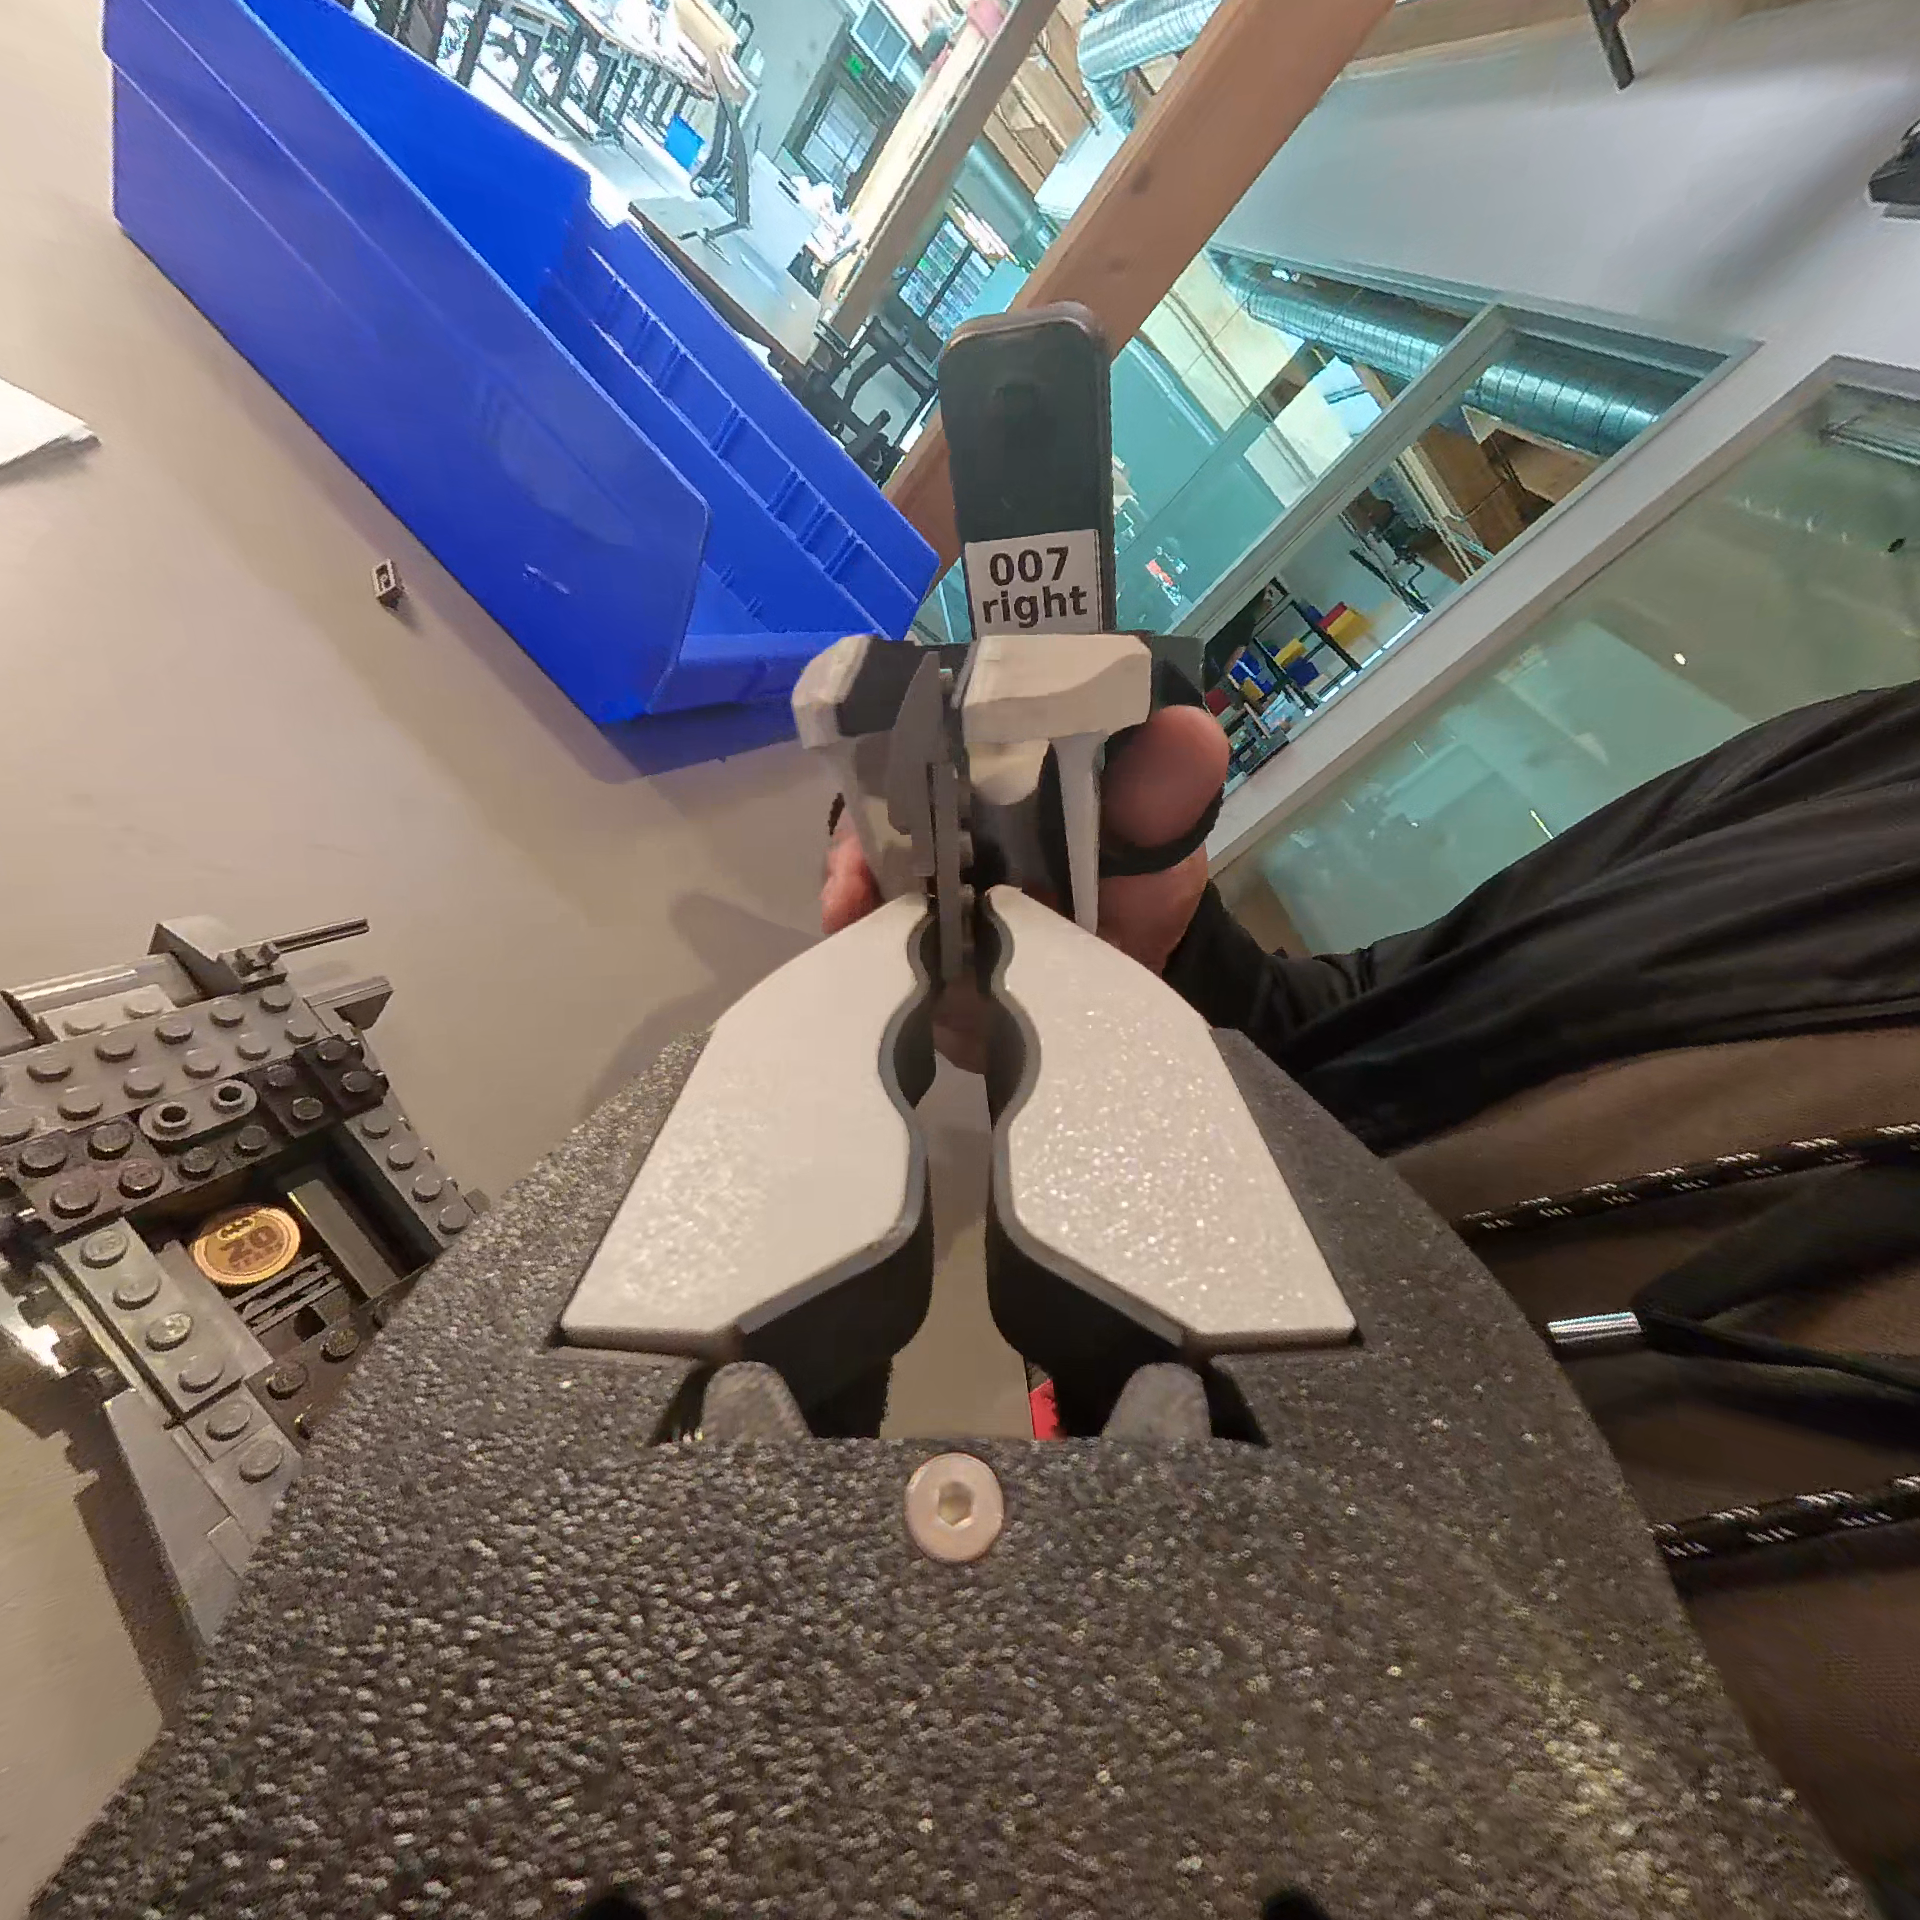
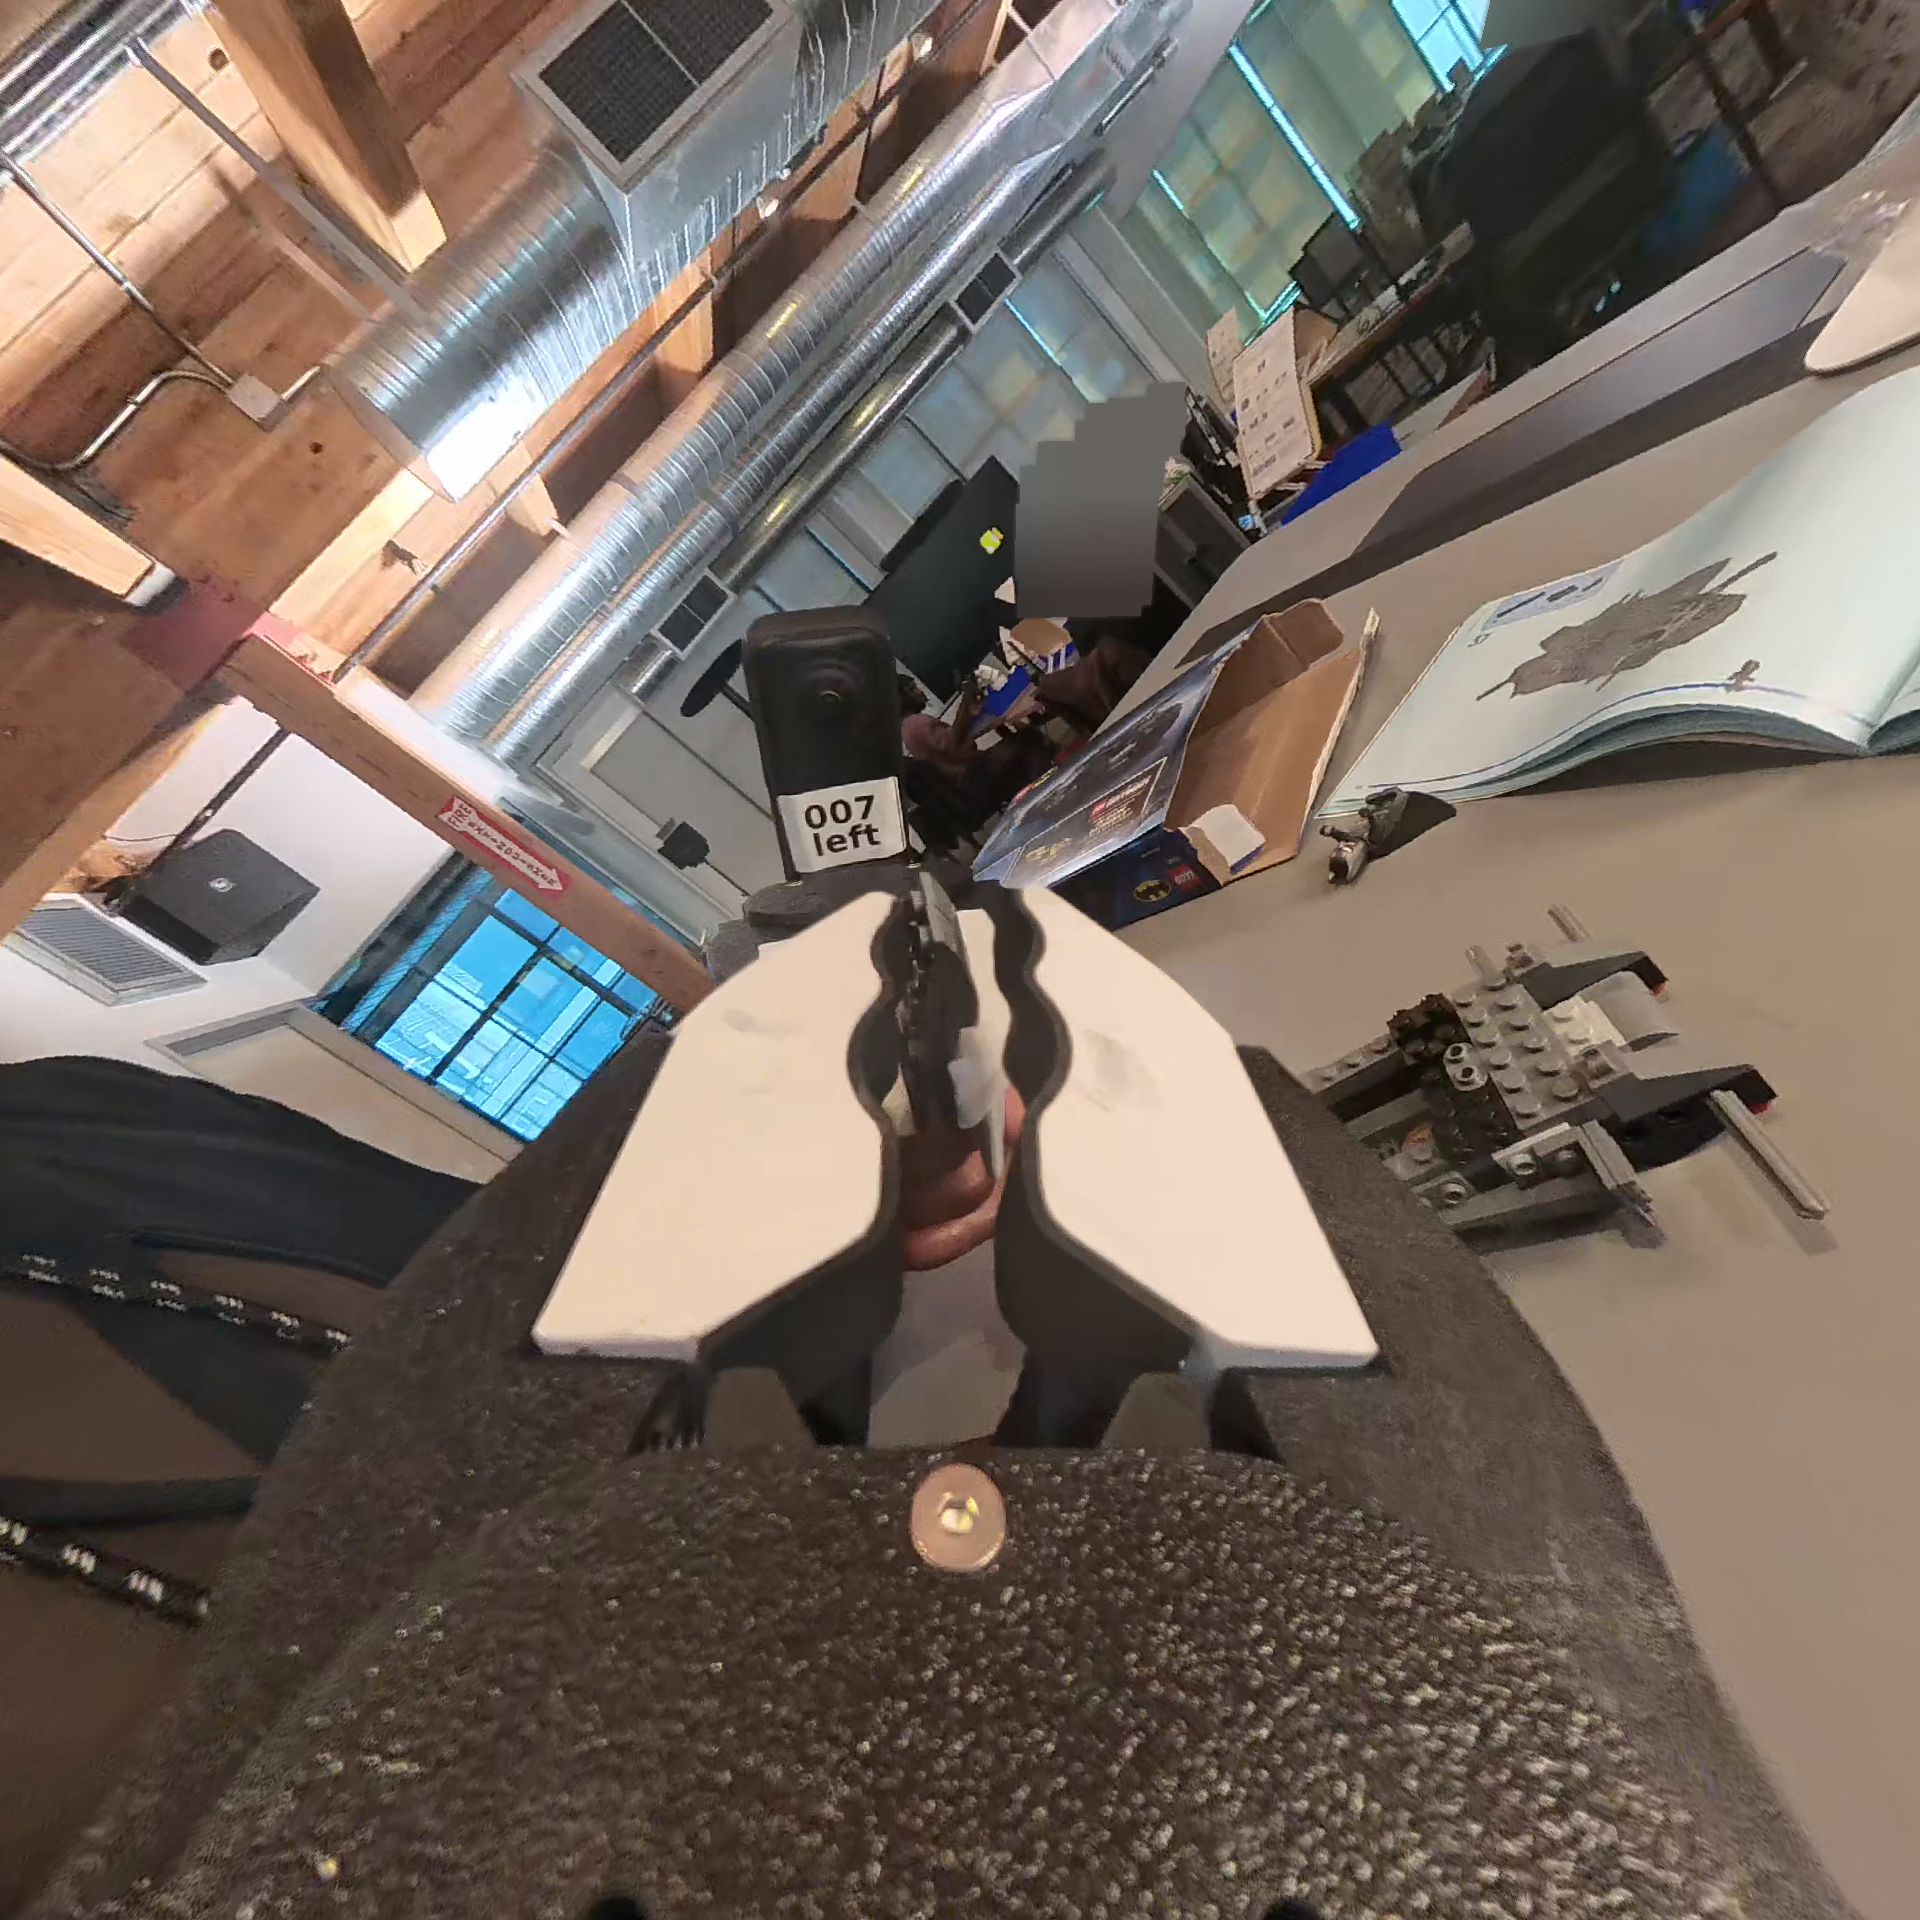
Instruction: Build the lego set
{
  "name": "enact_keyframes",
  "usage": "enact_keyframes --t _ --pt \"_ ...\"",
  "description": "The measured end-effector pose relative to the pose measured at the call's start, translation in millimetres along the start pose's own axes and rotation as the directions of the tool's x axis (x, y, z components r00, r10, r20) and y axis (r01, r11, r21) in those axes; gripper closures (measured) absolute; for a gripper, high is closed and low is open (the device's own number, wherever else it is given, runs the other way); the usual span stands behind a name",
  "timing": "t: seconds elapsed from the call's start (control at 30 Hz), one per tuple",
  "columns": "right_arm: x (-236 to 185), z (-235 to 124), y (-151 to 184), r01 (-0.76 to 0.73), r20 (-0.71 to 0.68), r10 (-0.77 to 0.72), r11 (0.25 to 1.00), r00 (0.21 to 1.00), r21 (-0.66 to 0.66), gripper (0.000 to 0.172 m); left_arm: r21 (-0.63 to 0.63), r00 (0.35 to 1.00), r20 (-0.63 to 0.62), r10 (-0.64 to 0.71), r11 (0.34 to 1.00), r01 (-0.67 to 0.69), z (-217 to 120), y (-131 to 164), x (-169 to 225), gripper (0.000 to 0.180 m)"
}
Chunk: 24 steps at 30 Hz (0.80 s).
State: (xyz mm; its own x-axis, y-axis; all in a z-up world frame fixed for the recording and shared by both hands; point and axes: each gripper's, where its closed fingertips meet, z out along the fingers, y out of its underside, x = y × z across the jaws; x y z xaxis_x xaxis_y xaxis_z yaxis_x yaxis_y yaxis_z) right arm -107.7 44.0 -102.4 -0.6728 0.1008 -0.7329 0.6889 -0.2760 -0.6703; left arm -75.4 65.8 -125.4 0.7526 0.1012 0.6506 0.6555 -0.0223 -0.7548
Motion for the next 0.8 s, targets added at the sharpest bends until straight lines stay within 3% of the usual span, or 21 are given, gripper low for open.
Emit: enact_keyframes --t 0.13,0.23,0.27,0.33,0.37,0.43,0.5,0.53,0.6,0.63,0.8 --pt "-2 0 1 0.044 0.005 -0.044 0.999 0.999 -0.001 0.163 0.001 0.999 -0.031 -0.029 1.000 0.029 -1 2 2 0.175" --pt "-2 -2 1 0.195 -0.044 -0.194 0.981 0.980 0.009 0.163 0.014 0.994 -0.089 -0.065 0.998 0.066 -2 1 8 0.175" --pt "3 -3 0 0.264 -0.113 -0.263 0.964 0.958 -0.002 0.163 0.012 0.991 -0.109 -0.080 0.997 0.082 -2 1 9 0.175" --pt "33 -18 -12 0.400 -0.356 -0.387 0.916 0.851 -0.038 0.164 0.083 0.945 -0.322 -0.060 0.992 0.091 -12 -10 42 0.175" --pt "42 -25 -16 0.408 -0.402 -0.391 0.912 0.828 -0.046 0.164 0.086 0.950 -0.309 -0.051 0.993 0.082 -13 -11 43 0.175" --pt "45 -33 -20 0.356 -0.385 -0.332 0.935 0.861 -0.010 0.164 0.051 0.996 -0.084 -0.036 0.998 0.040 -14 -7 14 0.175" --pt "33 -34 -24 0.316 -0.314 -0.287 0.948 0.905 0.045 0.163 0.097 0.998 0.057 -0.034 0.995 0.028 -37 -17 -6 0.175" --pt "28 -35 -26 0.300 -0.292 -0.268 0.951 0.918 0.069 0.163 0.102 0.984 0.175 -0.025 0.995 0.007 -54 -19 -23 0.176" --pt "31 -36 -27 0.297 -0.315 -0.260 0.952 0.913 0.074 0.163 0.038 0.895 0.446 0.018 0.999 -0.039 -89 -13 -63 0.176" --pt "37 -38 -26 0.300 -0.340 -0.260 0.951 0.904 0.071 0.163 0.003 0.852 0.523 0.005 1.000 -0.008 -101 -4 -80 0.175" --pt "87 -49 -6 0.212 -0.407 -0.176 0.976 0.896 0.045 0.163 -0.031 0.795 0.590 -0.144 0.979 0.201 -110 51 -126 0.176"
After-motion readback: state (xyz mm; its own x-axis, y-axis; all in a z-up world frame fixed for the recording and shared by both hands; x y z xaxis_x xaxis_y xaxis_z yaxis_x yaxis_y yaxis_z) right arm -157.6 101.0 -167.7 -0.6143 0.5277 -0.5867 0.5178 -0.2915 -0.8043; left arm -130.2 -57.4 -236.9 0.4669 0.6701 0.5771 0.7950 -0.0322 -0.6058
